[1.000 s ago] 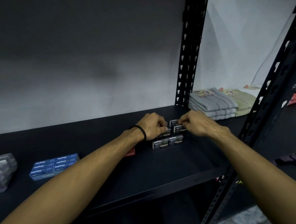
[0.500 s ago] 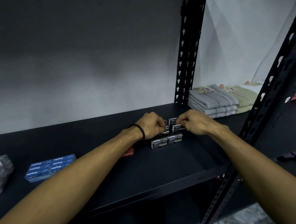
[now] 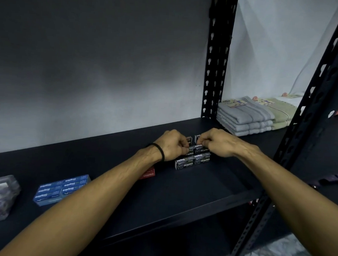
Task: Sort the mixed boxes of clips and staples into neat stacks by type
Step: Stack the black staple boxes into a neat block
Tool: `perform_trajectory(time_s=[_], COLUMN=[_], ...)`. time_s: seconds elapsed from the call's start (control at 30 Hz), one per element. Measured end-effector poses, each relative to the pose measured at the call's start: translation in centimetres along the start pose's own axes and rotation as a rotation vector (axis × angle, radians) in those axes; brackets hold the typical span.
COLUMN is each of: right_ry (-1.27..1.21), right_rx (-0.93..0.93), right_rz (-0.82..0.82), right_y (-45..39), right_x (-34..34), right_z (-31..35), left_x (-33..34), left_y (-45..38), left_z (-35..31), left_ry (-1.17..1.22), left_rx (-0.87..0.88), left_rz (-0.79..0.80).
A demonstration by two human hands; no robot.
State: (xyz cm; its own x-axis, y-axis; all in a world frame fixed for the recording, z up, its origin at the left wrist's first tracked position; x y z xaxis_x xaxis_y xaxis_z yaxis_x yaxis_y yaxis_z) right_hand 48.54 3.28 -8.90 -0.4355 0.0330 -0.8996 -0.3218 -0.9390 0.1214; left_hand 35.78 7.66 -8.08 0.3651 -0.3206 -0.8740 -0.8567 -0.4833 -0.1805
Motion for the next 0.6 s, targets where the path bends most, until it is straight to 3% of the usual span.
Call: perform_trajectory(time_s=[0.6], right_ry=[0.038], right_rx=[-0.035], right_rz=[0.063], right_y=[1.3], right_x=[0.8], right_z=[1.3], left_x=[0.3], left_y=[2.2], left_z=[0.8], left_ry=[0.142], left_rx=[-0.039], left_rz=[0.068])
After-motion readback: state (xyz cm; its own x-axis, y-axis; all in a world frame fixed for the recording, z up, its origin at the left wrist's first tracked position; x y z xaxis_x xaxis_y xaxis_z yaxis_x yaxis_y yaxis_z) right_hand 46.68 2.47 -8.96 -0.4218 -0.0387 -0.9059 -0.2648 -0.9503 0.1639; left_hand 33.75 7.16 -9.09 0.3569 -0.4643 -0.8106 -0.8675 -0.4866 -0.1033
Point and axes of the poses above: each hand's wrist, its own y-axis away from the middle knuckle, its own x-axis out of the palm, z = x × y, the point moved 9 cm from there along -y, towards the middle knuckle, and after that the axes turned 14 degrees about x, right-handed, at the moved point
